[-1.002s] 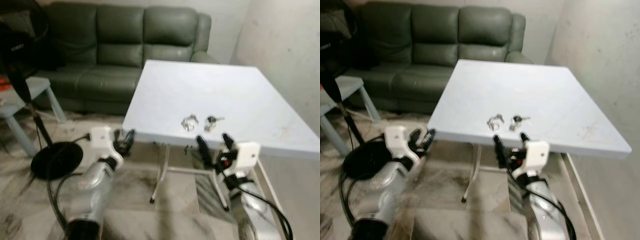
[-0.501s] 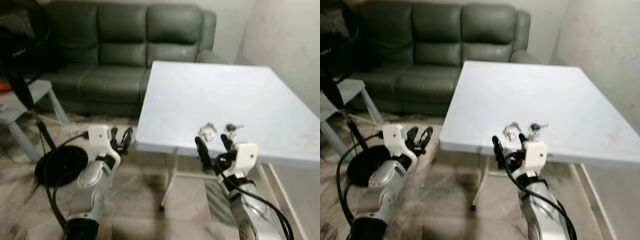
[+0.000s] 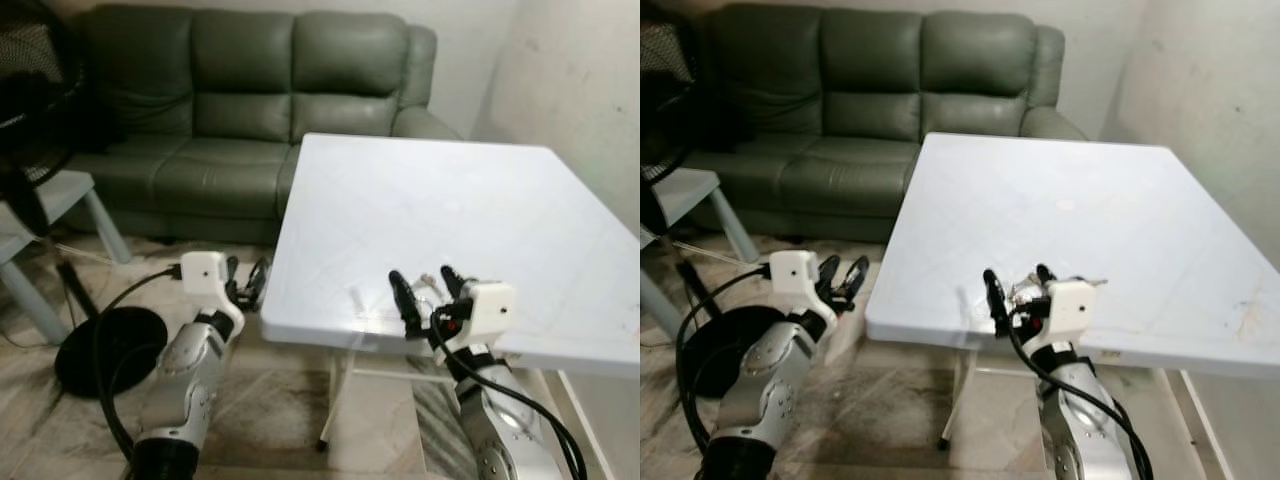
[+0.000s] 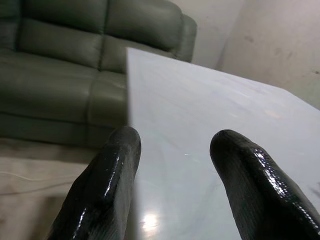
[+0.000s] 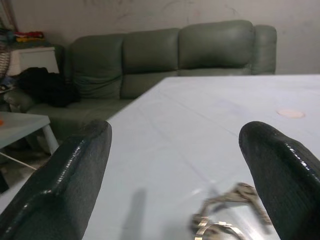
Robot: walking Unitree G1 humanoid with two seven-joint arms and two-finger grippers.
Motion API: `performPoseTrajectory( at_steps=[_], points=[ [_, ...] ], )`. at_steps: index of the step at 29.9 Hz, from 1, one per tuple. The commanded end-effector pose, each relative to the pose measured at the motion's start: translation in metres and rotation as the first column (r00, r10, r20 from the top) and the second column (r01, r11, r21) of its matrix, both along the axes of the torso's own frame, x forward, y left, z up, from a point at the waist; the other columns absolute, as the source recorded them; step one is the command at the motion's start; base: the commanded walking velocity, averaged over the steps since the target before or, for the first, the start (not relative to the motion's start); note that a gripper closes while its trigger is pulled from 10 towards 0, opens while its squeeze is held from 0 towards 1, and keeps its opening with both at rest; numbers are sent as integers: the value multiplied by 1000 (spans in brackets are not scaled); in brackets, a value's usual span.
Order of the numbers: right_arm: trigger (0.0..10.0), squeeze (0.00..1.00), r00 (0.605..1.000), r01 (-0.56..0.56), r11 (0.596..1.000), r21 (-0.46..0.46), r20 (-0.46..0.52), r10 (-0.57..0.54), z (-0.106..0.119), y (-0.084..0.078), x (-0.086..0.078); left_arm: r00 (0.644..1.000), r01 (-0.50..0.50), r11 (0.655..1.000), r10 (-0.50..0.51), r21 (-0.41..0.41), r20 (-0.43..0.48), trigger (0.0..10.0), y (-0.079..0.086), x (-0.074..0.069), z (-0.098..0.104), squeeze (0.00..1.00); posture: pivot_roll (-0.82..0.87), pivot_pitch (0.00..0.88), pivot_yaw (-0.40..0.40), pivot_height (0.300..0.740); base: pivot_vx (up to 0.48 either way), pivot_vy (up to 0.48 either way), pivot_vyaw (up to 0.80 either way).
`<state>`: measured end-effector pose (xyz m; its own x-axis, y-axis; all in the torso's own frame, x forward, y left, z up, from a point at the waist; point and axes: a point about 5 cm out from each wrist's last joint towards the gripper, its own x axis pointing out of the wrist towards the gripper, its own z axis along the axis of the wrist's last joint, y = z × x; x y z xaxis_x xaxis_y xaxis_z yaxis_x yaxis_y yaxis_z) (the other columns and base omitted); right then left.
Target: Hang keys on a hook
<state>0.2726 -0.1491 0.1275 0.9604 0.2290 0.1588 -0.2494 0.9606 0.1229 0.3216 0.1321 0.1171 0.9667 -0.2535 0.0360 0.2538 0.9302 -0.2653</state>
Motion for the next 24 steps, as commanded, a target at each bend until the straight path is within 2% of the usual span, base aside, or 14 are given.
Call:
performPoseTrajectory(
  at_steps=[1, 12, 15, 16, 20, 24],
  points=[
    [10000, 0, 999, 32, 999, -6, 2, -32, 3, -9, 0, 1000, 15, 1000, -15, -24, -6, 10000, -6, 0, 1, 0, 6, 0, -16, 740, 0, 0, 0],
    [10000, 0, 994, 93, 995, -33, -49, -95, -2, -10, 2, 1000, 4, 1000, -5, -20, -20, 10000, -6, -1, 0, 0, 11, 0, -24, 740, 0, 0, 0],
    [10000, 0, 991, 106, 994, -16, -81, -107, -5, -11, 2, 1000, 9, 1000, -9, -17, -18, 10000, -7, -2, 0, 0, 13, 0, -26, 740, 0, 0, 0],
    [10000, 1000, 991, 107, 994, -27, -74, -109, -5, -11, 2, 1000, 11, 1000, -11, -14, -18, 10000, -7, -2, 0, 0, 14, 0, -28, 740, 0, 0, 0],
    [10000, 1000, 987, 139, 989, -59, -74, -143, -6, -13, 1, 1000, 13, 1000, -13, -10, -18, 10000, -6, -4, 0, 0, 14, 0, -29, 740, 0, 0, 0],
    [10000, 1000, 986, 146, 988, -54, -79, -150, -5, -15, 0, 1000, 11, 1000, -11, -8, -17, 10000, -6, -4, 0, 0, 13, 0, -30, 740, 0, 0, 0]
  ],
)
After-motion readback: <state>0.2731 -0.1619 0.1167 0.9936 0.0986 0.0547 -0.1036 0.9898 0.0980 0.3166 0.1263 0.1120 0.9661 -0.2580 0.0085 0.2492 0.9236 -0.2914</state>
